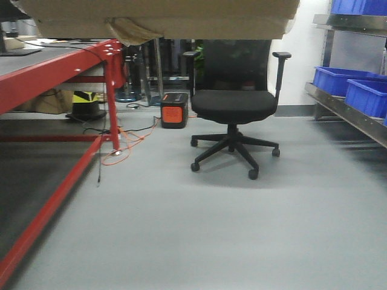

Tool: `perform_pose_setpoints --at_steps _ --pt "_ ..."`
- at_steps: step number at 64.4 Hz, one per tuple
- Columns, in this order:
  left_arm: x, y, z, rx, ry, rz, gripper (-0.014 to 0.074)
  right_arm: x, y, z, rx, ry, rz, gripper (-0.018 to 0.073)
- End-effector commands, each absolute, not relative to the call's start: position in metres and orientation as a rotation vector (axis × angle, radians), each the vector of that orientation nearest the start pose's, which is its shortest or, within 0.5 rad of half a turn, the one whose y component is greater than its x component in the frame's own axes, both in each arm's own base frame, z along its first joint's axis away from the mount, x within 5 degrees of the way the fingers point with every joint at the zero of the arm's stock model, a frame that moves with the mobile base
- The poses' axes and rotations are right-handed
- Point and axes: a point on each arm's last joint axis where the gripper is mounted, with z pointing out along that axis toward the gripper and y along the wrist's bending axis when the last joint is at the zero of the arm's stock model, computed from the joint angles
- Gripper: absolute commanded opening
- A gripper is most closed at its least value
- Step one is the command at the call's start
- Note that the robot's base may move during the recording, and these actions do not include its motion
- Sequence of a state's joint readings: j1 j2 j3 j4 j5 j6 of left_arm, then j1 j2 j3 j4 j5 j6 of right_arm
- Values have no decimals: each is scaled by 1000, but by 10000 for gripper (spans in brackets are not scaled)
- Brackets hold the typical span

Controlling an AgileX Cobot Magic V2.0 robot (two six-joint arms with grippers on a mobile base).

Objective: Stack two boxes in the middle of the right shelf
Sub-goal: 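Hold the box stack with both grippers while driving to the steel shelf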

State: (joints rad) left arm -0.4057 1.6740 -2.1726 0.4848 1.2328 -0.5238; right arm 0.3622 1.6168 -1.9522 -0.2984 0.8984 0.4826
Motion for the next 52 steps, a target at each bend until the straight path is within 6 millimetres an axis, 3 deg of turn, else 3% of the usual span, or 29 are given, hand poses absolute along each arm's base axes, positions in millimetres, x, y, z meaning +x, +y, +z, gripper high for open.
perform_pose_setpoints --at_steps 1,52 --pt "316 -90 520 -199 2050 55 -111 329 102 505 72 1916 205 -151" --pt "316 -89 520 -201 2043 71 -111 329 102 505 70 1909 208 -151"
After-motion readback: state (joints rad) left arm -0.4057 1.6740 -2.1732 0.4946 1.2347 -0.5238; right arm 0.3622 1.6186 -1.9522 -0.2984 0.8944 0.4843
